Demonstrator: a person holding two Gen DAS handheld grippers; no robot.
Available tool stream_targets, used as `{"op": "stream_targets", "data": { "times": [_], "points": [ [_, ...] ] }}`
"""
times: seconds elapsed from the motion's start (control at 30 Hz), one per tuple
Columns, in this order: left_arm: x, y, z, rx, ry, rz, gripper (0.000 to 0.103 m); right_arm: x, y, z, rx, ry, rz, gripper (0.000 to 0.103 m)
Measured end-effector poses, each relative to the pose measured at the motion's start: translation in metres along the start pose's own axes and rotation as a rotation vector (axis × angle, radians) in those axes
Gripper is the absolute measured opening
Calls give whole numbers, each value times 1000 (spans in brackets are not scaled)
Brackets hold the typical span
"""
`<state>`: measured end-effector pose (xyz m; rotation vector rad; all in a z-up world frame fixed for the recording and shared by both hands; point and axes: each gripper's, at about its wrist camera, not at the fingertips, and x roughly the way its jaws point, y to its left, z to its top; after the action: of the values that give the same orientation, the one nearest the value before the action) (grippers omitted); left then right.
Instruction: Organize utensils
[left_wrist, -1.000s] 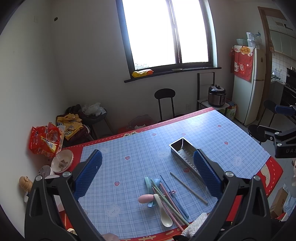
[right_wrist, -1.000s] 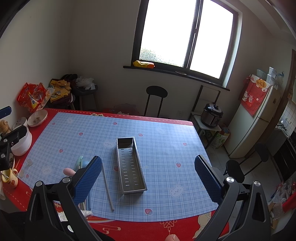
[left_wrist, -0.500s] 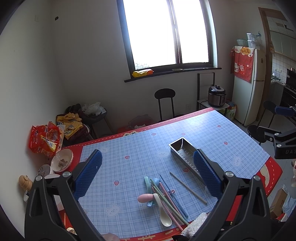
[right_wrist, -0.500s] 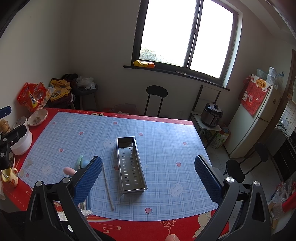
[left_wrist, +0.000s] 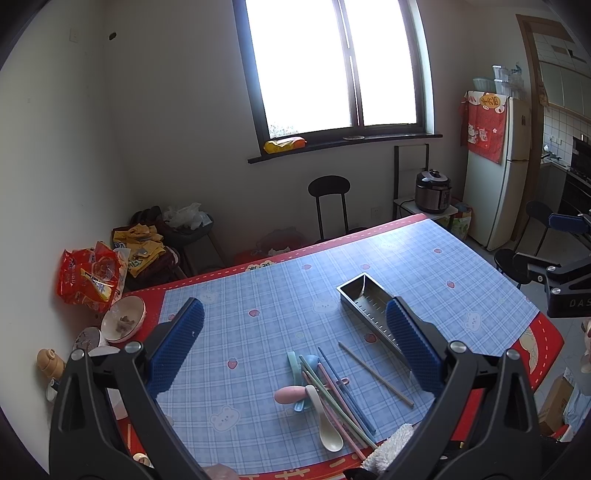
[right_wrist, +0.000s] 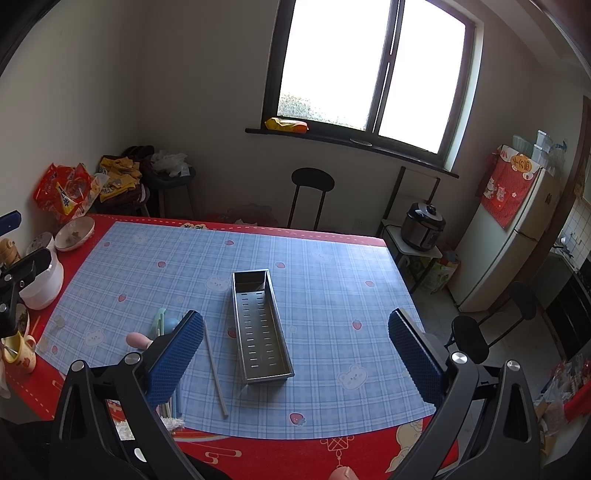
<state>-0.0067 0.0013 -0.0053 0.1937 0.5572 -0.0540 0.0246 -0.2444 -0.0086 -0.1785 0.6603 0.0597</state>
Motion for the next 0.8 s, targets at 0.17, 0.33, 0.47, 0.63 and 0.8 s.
{"op": "stream_targets", "data": {
  "times": [0.17, 0.33, 0.47, 0.63, 0.8],
  "points": [
    [4, 2, 0, -10, 18, -2, 98, 5, 1, -2, 10, -6, 12, 98],
    [15, 16, -3, -43, 58, -6, 98, 21, 2, -5, 49, 5, 84, 98],
    [23, 28, -13, -62, 56, -16, 98, 38, 10, -16, 54, -4, 132, 98],
    [42, 43, -37, -113, 112, -36, 98, 69, 29, -34, 48, 26, 169, 98],
    [66, 57, -66, -164, 174, -39, 98, 102, 55, -56, 13, 72, 222, 98]
  ]
}}
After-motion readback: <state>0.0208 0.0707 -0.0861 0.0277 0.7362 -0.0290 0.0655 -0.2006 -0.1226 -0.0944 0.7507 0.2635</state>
